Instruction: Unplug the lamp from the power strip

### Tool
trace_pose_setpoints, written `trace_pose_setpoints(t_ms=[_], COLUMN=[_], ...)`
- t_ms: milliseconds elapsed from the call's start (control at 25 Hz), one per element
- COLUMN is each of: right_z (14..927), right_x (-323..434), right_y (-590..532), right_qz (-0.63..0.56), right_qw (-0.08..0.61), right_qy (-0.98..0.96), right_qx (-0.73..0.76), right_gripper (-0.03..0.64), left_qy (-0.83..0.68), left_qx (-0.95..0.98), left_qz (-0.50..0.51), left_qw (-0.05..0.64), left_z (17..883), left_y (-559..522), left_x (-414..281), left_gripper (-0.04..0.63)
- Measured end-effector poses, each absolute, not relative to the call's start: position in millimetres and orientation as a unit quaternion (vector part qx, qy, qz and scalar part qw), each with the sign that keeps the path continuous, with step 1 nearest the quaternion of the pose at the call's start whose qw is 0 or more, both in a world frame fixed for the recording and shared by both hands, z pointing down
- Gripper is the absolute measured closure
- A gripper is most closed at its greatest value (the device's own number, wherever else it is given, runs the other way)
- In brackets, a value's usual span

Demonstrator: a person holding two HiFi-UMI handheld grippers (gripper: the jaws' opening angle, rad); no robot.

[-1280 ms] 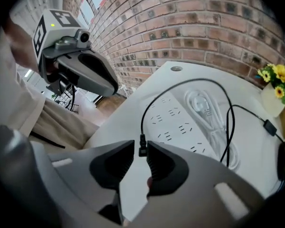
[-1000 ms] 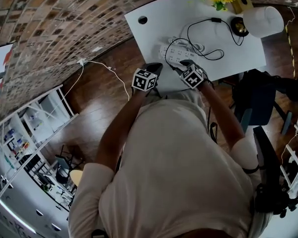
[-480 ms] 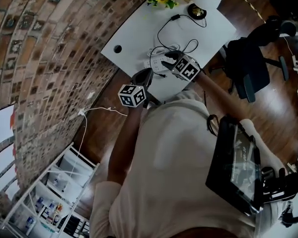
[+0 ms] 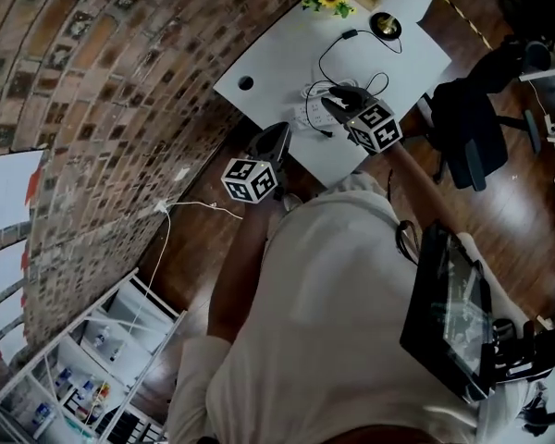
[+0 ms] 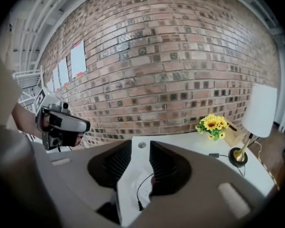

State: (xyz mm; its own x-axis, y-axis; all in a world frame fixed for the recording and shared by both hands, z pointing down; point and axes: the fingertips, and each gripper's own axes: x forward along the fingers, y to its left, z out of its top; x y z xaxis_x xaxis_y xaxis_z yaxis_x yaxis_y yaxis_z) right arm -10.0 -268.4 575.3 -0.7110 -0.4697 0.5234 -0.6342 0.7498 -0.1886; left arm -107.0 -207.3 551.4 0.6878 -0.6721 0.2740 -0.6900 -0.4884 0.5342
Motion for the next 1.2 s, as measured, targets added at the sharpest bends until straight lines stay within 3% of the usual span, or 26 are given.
trace_pose_setpoints(t_ms=[400, 680, 1200], right_z=[566.3, 560.3, 559.6], right_x=[-13.1, -22.8, -21.1], right_y=[-220.7, -174.2, -114.0], right_qz=[0.228, 0.177, 0.228], right_qw=[0.168, 0.189, 0.134], right_qy=[-0.887, -0.88, -0.861], right_qx=[0.364, 0.398, 0.434], right_gripper=[0.522, 0.556, 0.617], left_qy=[-0.398, -0.406, -0.377], left_qx=[0.859, 0.85, 0.862], left_qz=[-0.013, -0.034, -0.008], left_qw=[0.321, 0.334, 0.339], left_z=[543.0, 543.1, 567.4], left_y=[-142.3, -87.0, -18.4], left_x=[-156.2, -186.4, -186.7], left_gripper=[0.594, 0.594, 0.594])
